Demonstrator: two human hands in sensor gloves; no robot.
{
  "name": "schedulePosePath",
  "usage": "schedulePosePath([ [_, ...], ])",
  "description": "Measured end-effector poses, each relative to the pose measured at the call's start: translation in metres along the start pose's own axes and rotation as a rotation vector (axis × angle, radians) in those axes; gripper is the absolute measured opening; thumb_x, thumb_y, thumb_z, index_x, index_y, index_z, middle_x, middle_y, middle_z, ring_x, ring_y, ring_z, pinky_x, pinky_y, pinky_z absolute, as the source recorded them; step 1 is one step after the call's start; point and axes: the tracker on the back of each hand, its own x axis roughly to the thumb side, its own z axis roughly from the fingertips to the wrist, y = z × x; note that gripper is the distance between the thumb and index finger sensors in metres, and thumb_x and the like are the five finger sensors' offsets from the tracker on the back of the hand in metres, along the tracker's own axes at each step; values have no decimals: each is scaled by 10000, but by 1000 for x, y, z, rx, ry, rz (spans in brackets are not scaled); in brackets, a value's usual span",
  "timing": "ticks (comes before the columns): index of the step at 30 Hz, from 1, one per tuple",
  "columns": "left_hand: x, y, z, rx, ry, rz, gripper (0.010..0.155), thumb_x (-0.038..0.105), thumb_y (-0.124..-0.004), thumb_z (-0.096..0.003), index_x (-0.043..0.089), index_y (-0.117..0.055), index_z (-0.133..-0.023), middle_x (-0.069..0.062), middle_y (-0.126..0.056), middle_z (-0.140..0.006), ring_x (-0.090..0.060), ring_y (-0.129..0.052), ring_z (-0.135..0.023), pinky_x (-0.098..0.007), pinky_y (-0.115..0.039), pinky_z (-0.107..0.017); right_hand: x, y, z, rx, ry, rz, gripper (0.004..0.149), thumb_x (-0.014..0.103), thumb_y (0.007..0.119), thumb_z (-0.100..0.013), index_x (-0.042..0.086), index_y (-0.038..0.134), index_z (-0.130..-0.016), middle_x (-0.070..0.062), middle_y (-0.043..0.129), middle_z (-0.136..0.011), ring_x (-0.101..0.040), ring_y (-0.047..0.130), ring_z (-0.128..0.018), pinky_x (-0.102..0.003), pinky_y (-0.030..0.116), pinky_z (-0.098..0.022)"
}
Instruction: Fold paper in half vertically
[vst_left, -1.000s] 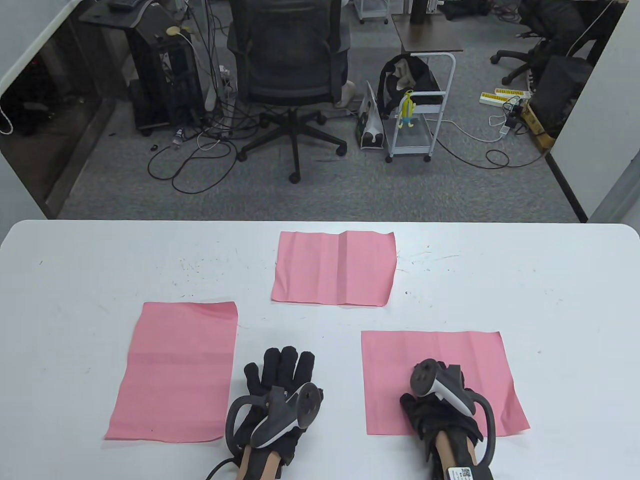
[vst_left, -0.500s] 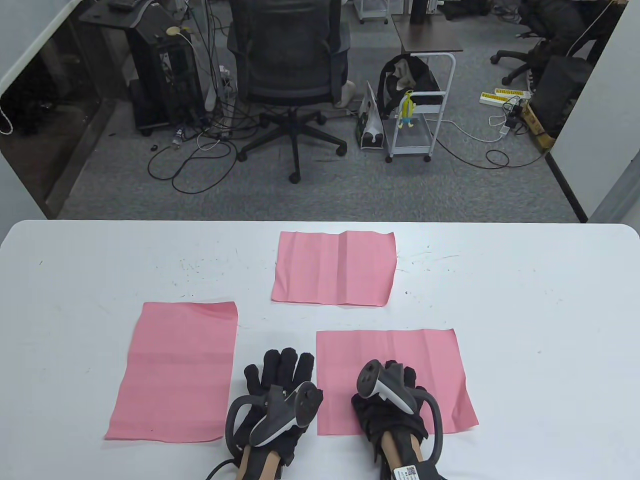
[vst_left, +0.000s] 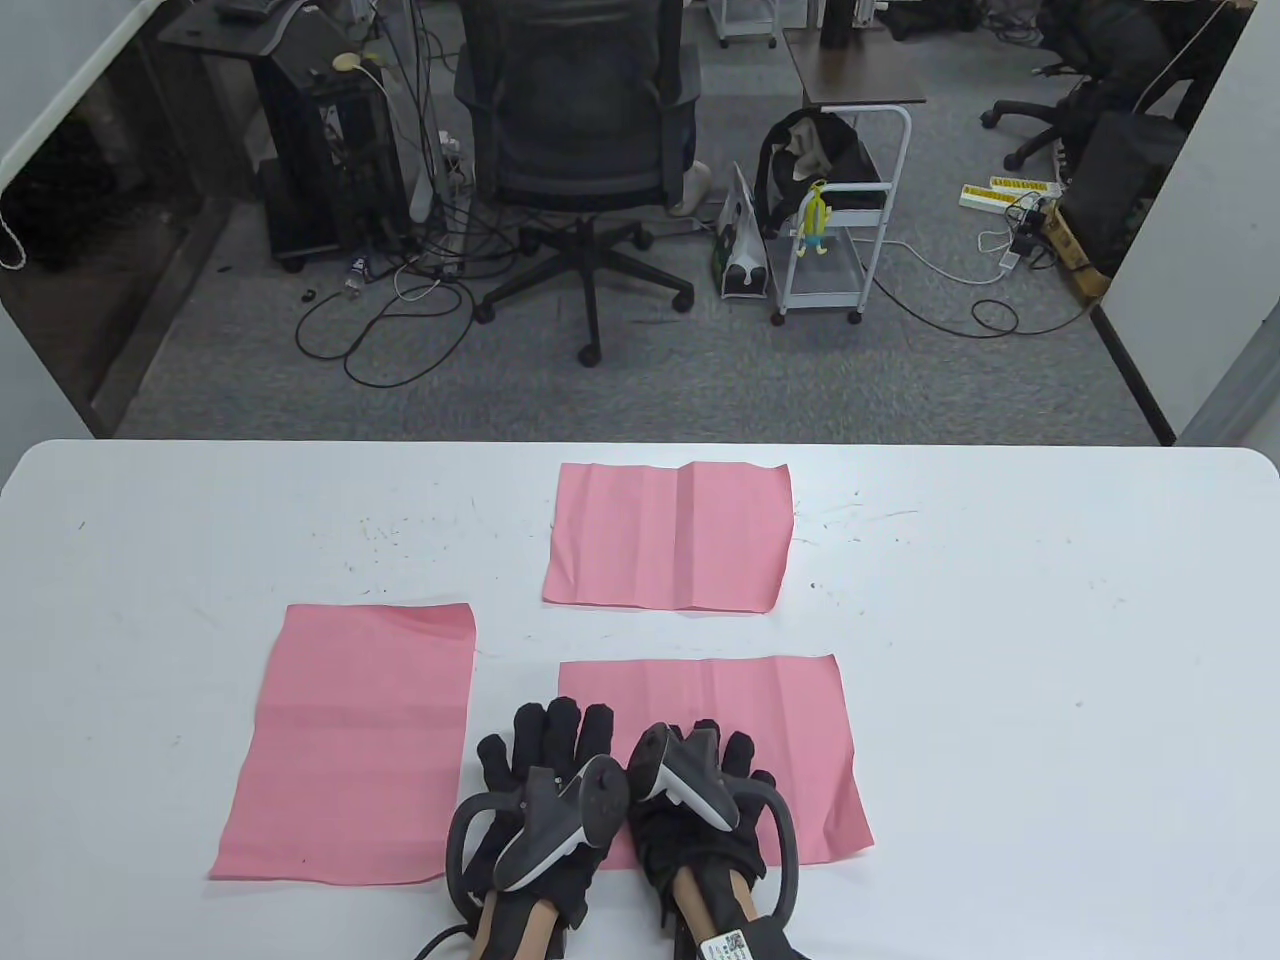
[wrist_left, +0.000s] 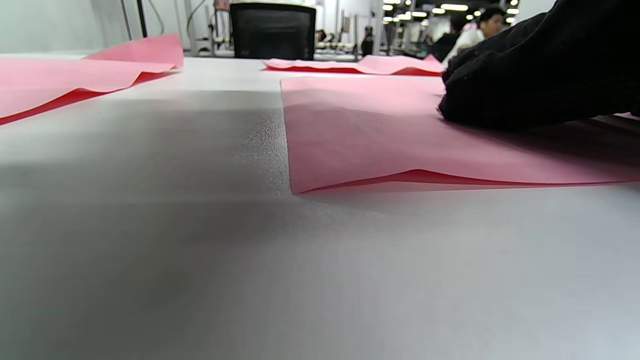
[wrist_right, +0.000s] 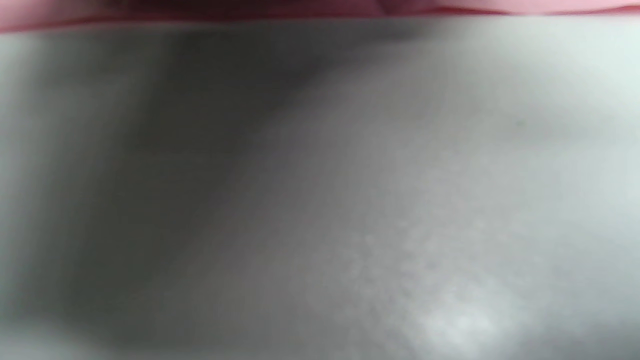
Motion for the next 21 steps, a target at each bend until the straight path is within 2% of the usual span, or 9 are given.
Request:
schedulePosePath([
  [6, 0, -3, -1, -27, -13, -5, 719, 574, -436, -581, 302, -214, -1209, -95, -264, -1305, -451, -272, -1195, -741, -328, -795, 2, 1, 3, -15, -4, 2, 754, 626, 487, -465, 320, 116, -1045, -98, 58, -1128, -468, 136, -1027, -663, 304, -716],
  [10, 1, -12, -6, -148, -88, 35, 716, 565, -428, -586, 319, -152, -1199, -20, -180, -1304, -436, -183, -1193, -726, -299, -810, 2, 2, 4, -24, -7, 3, 754, 626, 485, -466, 314, 121, -1047, -101, 62, -1129, -471, 139, -1028, -669, 303, -715],
  [14, -3, -22, -11, -219, -85, 55, 730, 572, -414, -583, 304, -116, -1193, -33, -155, -1296, -444, -156, -1184, -726, -289, -809, 2, 0, 9, -30, -11, 5, 755, 630, 481, -464, 314, 120, -1048, -101, 64, -1130, -471, 140, -1028, -668, 301, -715],
  [18, -10, -29, -14, -290, -104, 160, 718, 554, -396, -590, 293, -117, -1198, -48, -126, -1298, -454, -142, -1178, -727, -253, -803, 4, -1, 11, -34, -12, 4, 754, 629, 481, -466, 313, 122, -1048, -101, 64, -1130, -472, 140, -1029, -669, 300, -715],
  [21, -9, -31, -15, -311, -100, 101, 714, 549, -430, -599, 299, -138, -1201, -38, -117, -1292, -433, -120, -1174, -716, -227, -805, 3, -3, 12, -31, -18, -1, 754, 625, 486, -466, 311, 126, -1049, -103, 67, -1129, -471, 141, -1028, -668, 300, -714],
])
